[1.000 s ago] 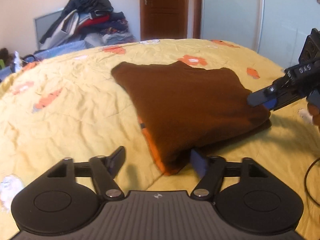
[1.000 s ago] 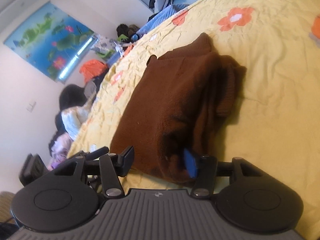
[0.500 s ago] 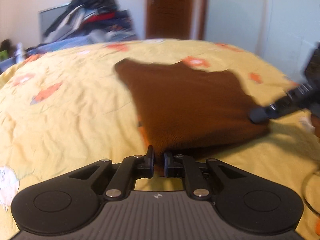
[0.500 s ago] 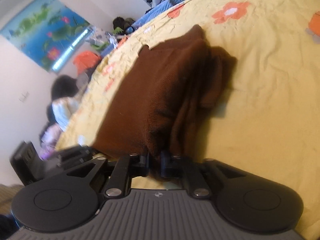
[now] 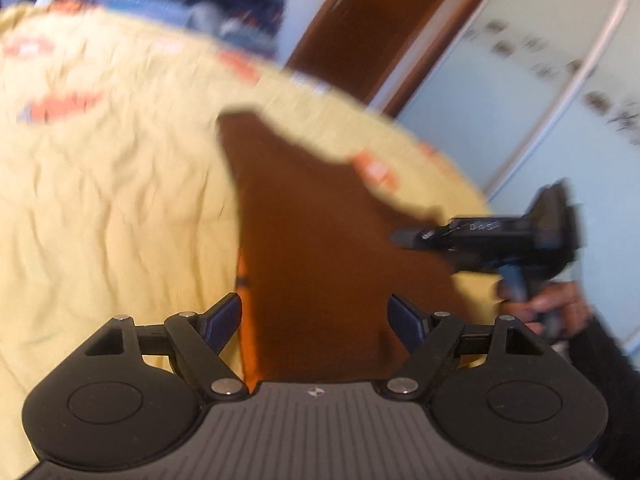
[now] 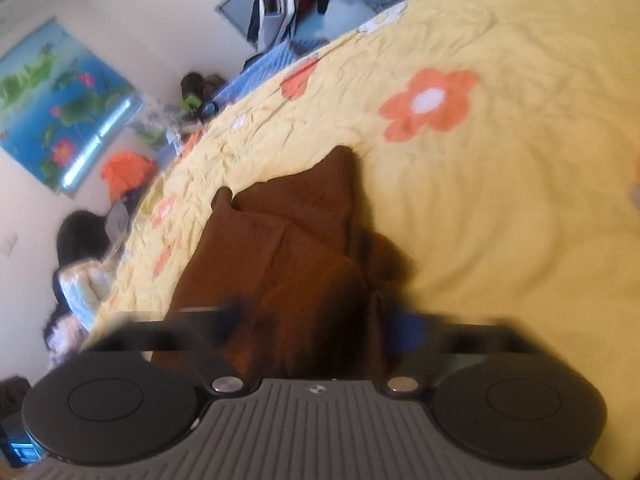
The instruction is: Fold small clothes
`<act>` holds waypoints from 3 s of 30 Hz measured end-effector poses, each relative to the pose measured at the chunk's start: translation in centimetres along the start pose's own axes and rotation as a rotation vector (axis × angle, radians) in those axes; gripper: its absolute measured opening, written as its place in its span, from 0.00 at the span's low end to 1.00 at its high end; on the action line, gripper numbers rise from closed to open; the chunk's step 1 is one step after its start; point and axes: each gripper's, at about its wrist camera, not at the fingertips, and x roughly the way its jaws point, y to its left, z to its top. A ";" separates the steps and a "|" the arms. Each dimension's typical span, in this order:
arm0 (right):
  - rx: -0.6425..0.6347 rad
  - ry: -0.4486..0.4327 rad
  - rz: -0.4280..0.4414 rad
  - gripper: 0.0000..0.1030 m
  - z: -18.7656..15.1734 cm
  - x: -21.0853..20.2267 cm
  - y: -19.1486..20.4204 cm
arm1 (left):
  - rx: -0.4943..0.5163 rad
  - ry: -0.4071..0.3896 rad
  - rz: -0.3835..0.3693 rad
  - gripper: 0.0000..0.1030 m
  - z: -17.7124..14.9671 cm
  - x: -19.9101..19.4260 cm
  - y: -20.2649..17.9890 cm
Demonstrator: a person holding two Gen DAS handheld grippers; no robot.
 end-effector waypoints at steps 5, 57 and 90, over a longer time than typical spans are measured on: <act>0.063 -0.067 0.084 0.24 -1.4 -2.0 -3.9 | -0.024 0.012 -0.055 0.78 -0.6 0.2 0.6; -0.280 -0.022 -0.013 0.58 2.9 1.0 8.0 | 0.524 -0.111 0.056 0.84 -3.0 4.9 -7.9; -0.173 0.082 0.150 0.36 6.6 17.3 11.6 | 0.485 -0.120 0.011 0.88 -2.2 4.5 -5.4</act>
